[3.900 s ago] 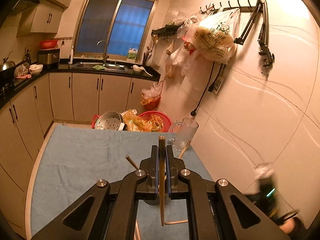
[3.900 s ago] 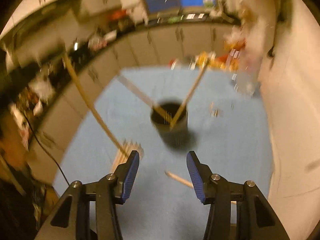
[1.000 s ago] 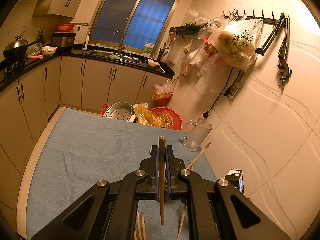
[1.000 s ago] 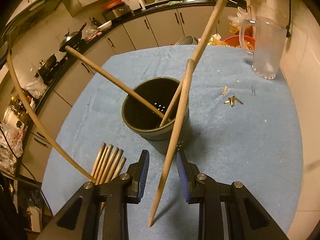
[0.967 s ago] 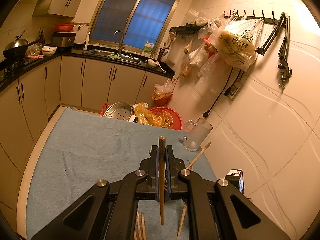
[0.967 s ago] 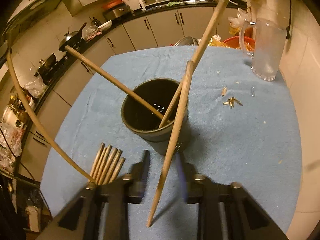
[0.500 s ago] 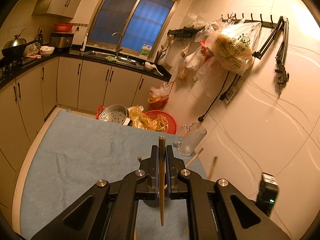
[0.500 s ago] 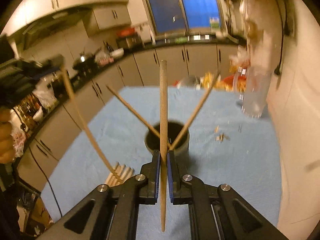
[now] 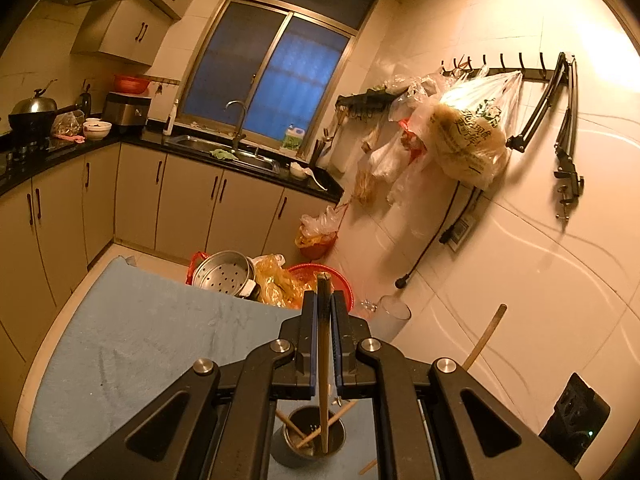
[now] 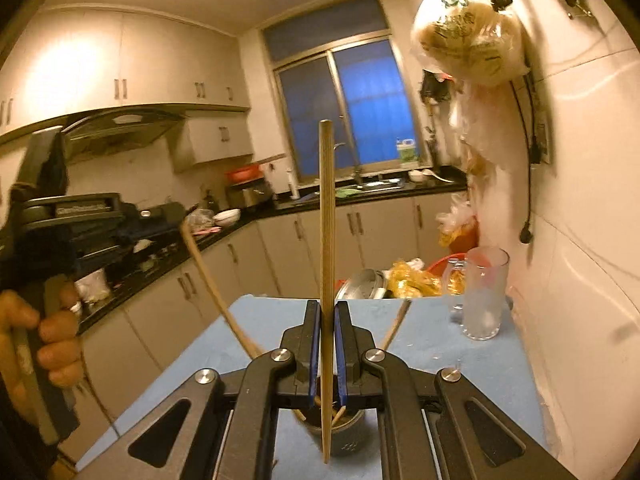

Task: Organize utensils
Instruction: 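Lower the right tool's chopstick into the holder while the left tool lowers its own, then open both tools to release the chopsticks into the black holder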

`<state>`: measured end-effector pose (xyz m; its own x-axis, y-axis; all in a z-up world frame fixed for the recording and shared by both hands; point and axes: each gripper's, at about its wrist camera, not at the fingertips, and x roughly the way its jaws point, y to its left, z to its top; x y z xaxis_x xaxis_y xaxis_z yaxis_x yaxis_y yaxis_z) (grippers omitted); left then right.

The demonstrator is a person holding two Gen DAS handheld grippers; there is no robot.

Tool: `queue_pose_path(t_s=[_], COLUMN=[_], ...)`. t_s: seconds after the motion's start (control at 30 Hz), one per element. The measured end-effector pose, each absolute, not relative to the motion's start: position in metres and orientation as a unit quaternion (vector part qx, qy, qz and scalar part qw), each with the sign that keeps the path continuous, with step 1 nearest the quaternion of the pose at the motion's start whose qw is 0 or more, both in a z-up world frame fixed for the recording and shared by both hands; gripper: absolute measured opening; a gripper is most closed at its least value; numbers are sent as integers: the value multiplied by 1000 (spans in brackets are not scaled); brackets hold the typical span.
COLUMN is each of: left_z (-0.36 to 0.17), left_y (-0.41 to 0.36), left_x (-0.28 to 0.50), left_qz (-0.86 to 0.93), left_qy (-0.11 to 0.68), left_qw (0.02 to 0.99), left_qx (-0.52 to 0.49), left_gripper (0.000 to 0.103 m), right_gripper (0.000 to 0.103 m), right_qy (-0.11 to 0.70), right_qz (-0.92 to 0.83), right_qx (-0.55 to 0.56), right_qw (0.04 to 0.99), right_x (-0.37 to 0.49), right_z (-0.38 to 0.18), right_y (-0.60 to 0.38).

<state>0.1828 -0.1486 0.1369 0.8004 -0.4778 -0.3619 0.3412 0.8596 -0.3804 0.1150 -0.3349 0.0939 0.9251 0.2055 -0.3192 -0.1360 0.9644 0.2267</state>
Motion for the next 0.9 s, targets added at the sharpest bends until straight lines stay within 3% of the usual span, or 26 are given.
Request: queue_pose_path(t_s=[0.33,0.9], left_z=[113,70], left_y=[-164,-179], left_x=[204,213], left_qz=[-215,-215], left_qy=[235,289], left_qw=[941,929], left_qx=[-114,-86], left_gripper=[6,7], right_gripper=[8,9], right_qy=[150,213], right_qz=[70,81], right_qx=[90,81], right_qw=[982,970], right_x=[157,177], right_z=[81,20], right_y=[-327,-323])
